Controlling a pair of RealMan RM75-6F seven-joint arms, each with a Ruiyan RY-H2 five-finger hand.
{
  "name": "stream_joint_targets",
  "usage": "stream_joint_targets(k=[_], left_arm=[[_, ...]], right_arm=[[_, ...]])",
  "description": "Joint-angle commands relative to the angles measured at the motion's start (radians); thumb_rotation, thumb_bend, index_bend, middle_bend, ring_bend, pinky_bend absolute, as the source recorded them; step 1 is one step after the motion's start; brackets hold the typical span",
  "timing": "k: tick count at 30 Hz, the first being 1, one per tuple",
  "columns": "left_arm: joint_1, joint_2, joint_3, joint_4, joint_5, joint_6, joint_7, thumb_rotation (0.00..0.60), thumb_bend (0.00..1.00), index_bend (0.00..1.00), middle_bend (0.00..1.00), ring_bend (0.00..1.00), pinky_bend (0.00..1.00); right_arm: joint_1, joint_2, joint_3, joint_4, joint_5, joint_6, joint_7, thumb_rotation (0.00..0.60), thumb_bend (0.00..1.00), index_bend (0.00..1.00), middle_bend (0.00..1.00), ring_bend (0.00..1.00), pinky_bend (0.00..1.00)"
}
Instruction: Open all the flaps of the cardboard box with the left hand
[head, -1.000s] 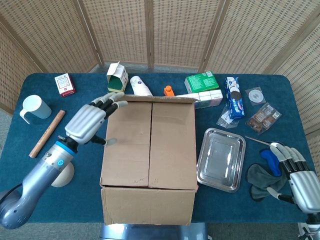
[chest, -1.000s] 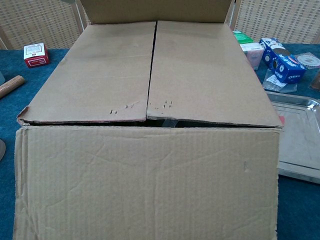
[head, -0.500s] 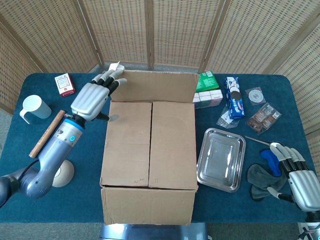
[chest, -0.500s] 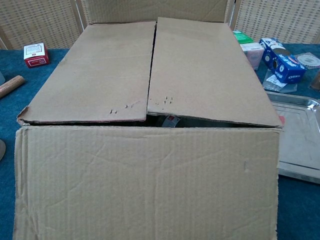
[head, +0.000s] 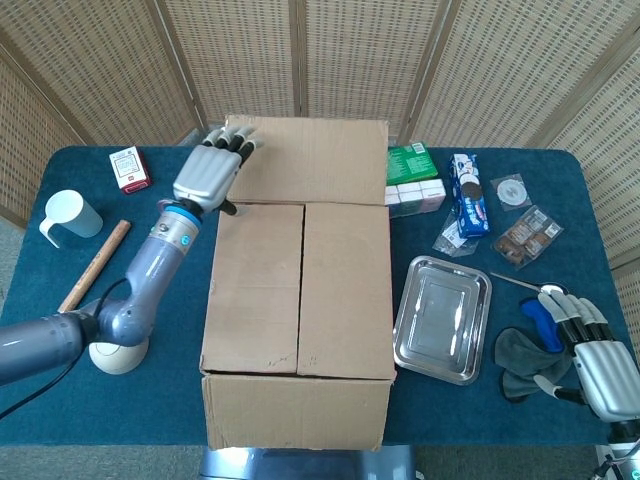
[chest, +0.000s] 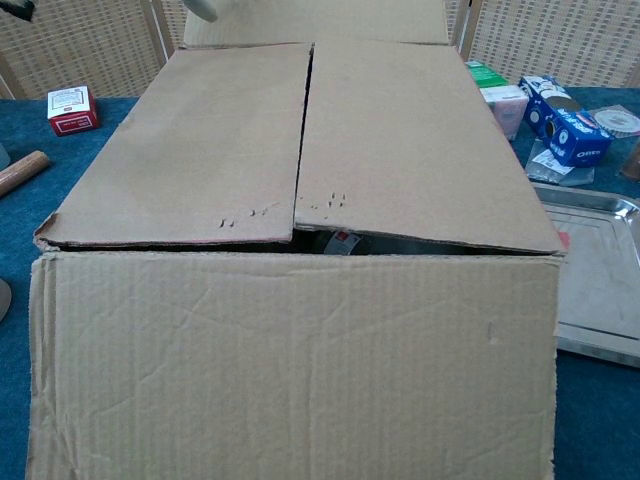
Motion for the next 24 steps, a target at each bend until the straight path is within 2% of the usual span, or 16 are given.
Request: stream_joint_targets(k=[1,7,11,15,24], left_arm=[[-0.008,-0.020,0.002,0.012,-0.006,0.015,0.011,0.600,0.26,0.10,0.00,0.00,0.10],[0.012,0.005,-0.010,-0.039,0.023,0.043,-0.009,0.600,0.26,0.10,0.00,0.00,0.10],[0.030,0.040,-0.001,-0.087,0.074,0.035,-0.023,0.600,0.26,0.11,0.00,0.00,0.11],[0.061,0.075,0.021,-0.138,0.189,0.040,-0.048,0.600,0.26,0.13,0.00,0.00,0.15],[0.155,0.186,0.074,-0.268,0.500,0.013,-0.212,0.600,0.26,0.18,0.00,0.00,0.17]], right_arm=[[-0.001,0.003,0.002,0.002,0.003,0.003,0.007,0.600,0.04,0.00,0.00,0.00,0.00],[0.000,0.006,0.001,0.004,-0.001,0.003,0.018,0.600,0.03,0.00,0.00,0.00,0.00],[-0.002,0.007,0.000,0.003,-0.006,0.008,0.020,0.600,0.03,0.00,0.00,0.00,0.00],[-0.004,0.008,-0.001,0.003,-0.011,0.014,0.024,0.600,0.04,0.00,0.00,0.00,0.00],[-0.007,0.008,-0.001,0.004,-0.010,0.019,0.024,0.600,0.03,0.00,0.00,0.00,0.00]])
